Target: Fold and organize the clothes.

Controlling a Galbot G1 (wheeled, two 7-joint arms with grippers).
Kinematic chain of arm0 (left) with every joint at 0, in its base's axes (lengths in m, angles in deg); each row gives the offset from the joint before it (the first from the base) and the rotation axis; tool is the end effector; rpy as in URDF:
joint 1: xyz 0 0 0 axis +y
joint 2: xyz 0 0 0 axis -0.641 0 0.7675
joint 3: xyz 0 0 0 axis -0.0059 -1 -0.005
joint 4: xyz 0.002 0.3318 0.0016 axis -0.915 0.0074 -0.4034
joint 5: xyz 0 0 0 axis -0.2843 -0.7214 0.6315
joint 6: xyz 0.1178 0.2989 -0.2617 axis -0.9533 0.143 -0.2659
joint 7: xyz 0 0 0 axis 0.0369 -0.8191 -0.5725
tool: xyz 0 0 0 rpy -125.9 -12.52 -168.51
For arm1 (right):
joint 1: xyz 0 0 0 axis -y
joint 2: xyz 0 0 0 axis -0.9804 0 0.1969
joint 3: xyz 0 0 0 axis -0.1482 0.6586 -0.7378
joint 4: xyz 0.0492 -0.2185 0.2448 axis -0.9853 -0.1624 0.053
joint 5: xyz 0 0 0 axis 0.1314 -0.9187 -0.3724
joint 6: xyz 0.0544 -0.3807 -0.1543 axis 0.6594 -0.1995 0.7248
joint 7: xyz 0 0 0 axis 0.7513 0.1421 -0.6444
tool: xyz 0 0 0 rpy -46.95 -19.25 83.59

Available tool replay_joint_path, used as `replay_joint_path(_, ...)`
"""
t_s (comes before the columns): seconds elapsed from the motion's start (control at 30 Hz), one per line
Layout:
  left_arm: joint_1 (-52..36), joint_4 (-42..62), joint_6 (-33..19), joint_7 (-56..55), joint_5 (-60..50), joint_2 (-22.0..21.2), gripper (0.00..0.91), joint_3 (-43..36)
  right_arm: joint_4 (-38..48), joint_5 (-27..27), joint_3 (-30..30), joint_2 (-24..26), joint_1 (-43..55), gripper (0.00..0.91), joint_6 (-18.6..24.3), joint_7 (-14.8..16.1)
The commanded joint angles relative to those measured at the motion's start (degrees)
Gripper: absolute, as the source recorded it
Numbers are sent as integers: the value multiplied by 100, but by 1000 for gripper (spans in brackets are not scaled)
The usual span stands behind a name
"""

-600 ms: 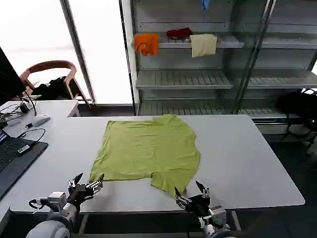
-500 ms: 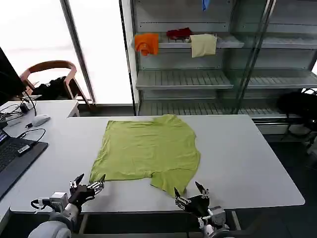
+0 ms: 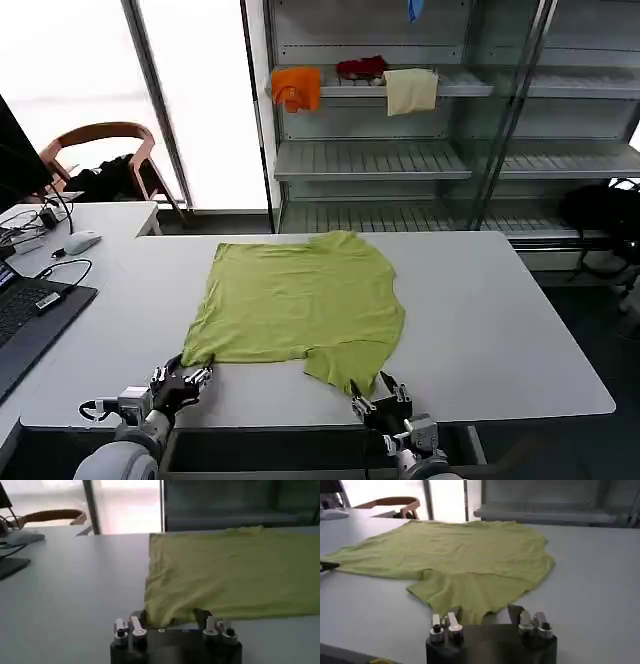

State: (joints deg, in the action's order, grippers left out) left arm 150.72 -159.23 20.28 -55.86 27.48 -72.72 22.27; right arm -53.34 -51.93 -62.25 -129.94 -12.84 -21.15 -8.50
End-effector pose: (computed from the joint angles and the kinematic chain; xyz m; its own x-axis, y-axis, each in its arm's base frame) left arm 0.2995 0.0835 -0.2602 -0.8842 0.0079 0.4670 0.0259 0.9991 0.0321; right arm 0.2571 0.0742 -0.2469 -0.8611 -0.2587 0.4376 -0.2843 0.9587 0.0073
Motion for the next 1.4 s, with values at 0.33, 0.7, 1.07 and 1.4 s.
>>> replay_joint_path(0.33,-6,-32,14,9,258,-68,10,-30,6,-4,-95,-15,22,0,-1,5)
replay_joint_path(0.7,-368,-314,16,167,-181,-72,10,51,-256,153,-492,-81,601,0,-8,-17)
replay_joint_path(1.07,-1356,450,21,335,-632,166,10,-265,708,86,-306,-355,1842,0,-13,-136)
replay_joint_path(1.4,-2036,1317,17,390,-1150,110,10,-527,1787,-77,-124,-505,2834,0,-12,-223)
